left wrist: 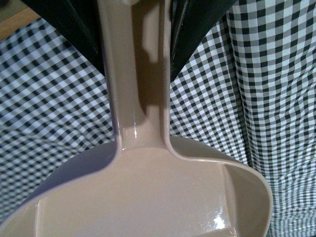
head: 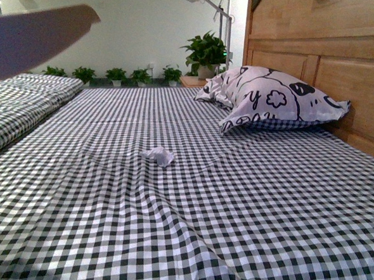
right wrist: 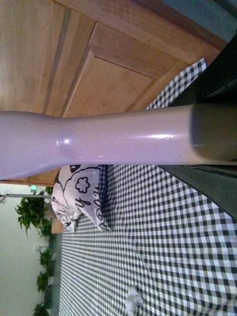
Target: Clean up trash
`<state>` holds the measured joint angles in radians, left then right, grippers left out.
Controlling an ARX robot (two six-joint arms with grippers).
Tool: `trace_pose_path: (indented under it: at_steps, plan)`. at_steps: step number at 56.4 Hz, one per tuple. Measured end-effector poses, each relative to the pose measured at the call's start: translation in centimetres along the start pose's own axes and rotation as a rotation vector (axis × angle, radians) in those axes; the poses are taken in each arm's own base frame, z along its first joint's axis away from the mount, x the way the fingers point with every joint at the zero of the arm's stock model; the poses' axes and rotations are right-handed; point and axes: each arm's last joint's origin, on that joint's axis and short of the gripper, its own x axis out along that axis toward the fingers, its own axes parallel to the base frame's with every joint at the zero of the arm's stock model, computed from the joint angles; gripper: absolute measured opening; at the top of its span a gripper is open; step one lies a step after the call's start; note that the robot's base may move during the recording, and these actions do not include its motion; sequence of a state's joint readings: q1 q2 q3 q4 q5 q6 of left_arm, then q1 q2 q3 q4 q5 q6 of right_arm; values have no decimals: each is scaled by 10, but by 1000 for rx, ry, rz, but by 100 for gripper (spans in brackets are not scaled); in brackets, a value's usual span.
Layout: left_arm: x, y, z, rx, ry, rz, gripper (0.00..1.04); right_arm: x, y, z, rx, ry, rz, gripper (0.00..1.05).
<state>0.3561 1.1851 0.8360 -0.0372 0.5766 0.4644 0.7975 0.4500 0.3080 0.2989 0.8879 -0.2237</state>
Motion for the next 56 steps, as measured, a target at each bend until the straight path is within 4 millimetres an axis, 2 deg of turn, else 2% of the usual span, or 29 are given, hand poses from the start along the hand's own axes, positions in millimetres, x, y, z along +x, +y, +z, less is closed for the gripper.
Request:
trace_pose_path:
  at_steps: [3, 11, 28, 42, 56]
  plan:
    - [21, 8, -7, 35, 46, -30, 28, 0, 0, 0, 0, 0, 0, 20]
    - [57, 16, -20, 123, 101, -76, 28, 0, 0, 0, 0, 0, 0, 20]
    - [118, 39, -32, 244, 164, -166, 28, 0, 0, 0, 0, 0, 0, 20]
    - [147, 59, -39, 279, 167, -231, 28, 0, 0, 0, 0, 0, 0, 20]
    - [165, 68, -39, 268, 112, -292, 28, 0, 0, 0, 0, 0, 0, 20]
